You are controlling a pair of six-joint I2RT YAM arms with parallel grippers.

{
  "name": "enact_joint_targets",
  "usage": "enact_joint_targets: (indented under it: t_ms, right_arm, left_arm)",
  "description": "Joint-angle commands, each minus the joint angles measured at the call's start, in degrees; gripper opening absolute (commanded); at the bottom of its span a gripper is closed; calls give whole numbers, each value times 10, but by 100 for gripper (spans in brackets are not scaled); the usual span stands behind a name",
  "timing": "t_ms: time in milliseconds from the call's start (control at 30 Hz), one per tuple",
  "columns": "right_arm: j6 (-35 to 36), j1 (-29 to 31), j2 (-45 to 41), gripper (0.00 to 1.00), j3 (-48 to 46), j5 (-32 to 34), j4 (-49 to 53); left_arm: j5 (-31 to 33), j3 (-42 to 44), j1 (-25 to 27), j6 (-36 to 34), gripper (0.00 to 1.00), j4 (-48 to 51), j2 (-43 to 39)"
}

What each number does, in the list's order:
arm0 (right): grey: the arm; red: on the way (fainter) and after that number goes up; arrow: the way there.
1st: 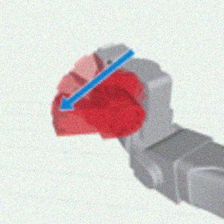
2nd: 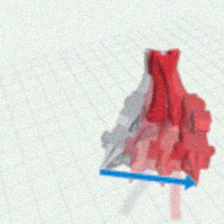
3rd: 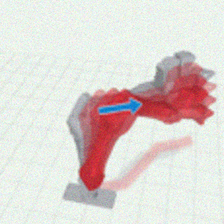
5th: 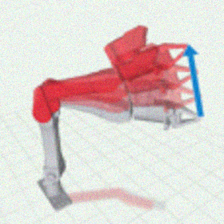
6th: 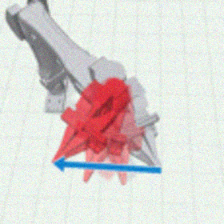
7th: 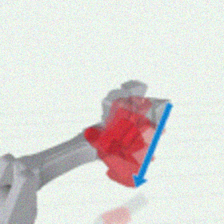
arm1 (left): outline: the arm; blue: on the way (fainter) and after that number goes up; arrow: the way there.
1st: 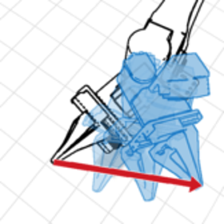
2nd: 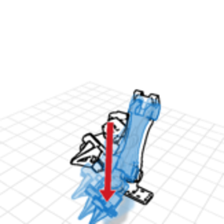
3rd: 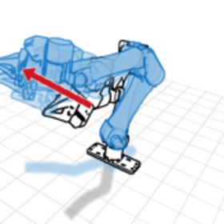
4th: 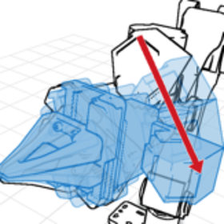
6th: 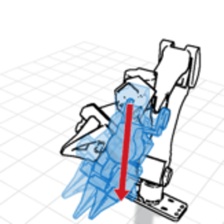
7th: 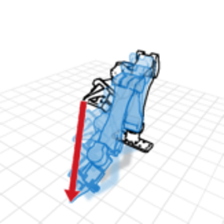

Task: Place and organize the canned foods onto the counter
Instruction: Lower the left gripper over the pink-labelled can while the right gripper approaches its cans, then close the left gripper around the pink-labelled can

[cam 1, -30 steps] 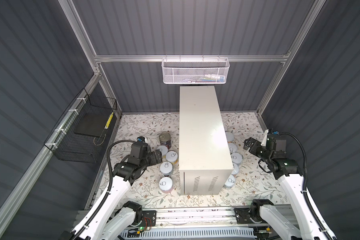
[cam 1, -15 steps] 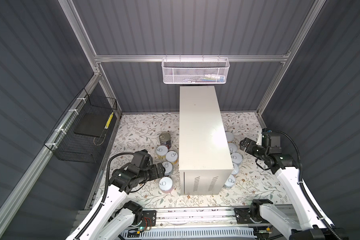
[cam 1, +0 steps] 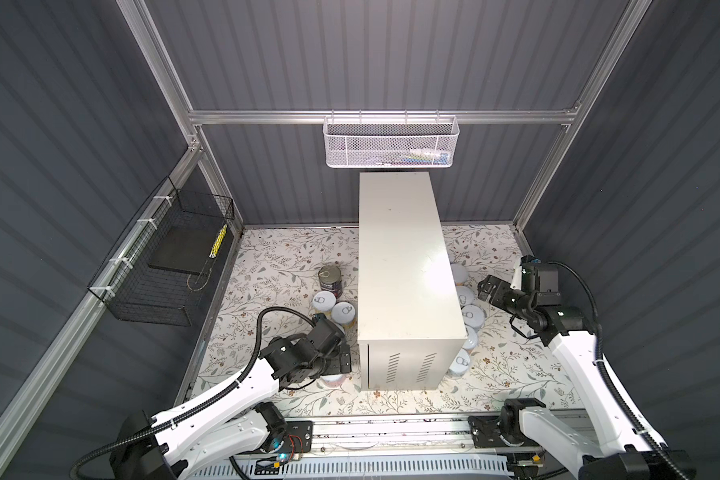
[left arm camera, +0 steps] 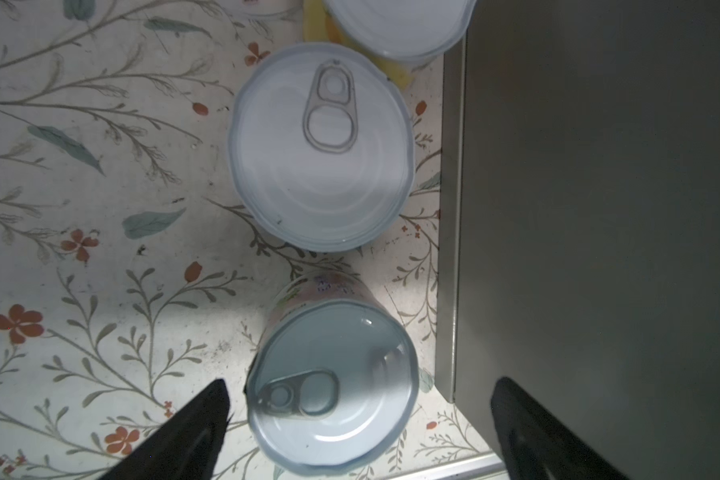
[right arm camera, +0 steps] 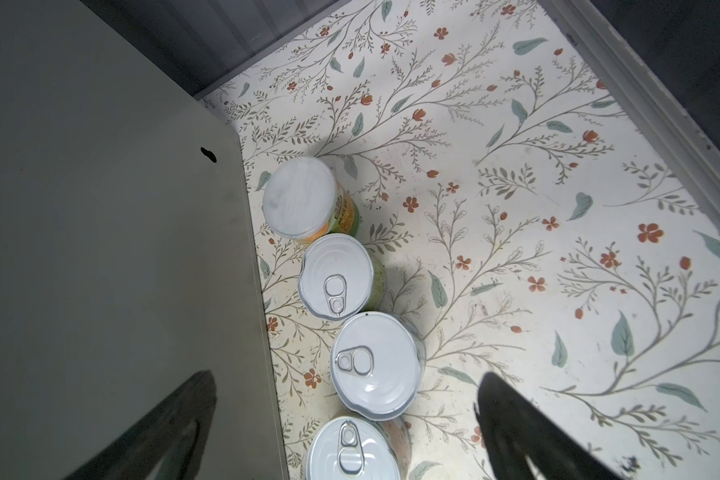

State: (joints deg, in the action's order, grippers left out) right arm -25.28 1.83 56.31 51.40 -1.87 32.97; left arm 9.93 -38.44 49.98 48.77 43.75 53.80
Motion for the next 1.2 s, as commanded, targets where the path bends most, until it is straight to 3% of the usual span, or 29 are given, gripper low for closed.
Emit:
enact_joint_targets:
  t_ms: [0, 233, 467, 633, 933, 1167]
  right_arm:
    - [6, 2, 1, 99, 13, -9, -2]
    - [4, 2, -15, 99, -2, -9, -3]
    - [4, 3, -17, 99, -5, -11, 0]
    - [5, 4, -10, 99, 0, -12, -1]
    - [4, 11, 6, 99, -3, -16, -4]
    - [1, 38, -2, 99, 7, -1, 16]
  left_arm:
    - [37, 21, 5, 31, 99, 18, -17]
    - [39, 71, 41, 38, 100, -45, 1]
    - [103, 79, 126, 80, 100, -120, 91]
    - [167, 95, 164, 135, 99, -138, 113]
    - [243, 123, 178, 173, 93, -125, 78]
    - [252, 126, 177, 170, 82, -130, 80]
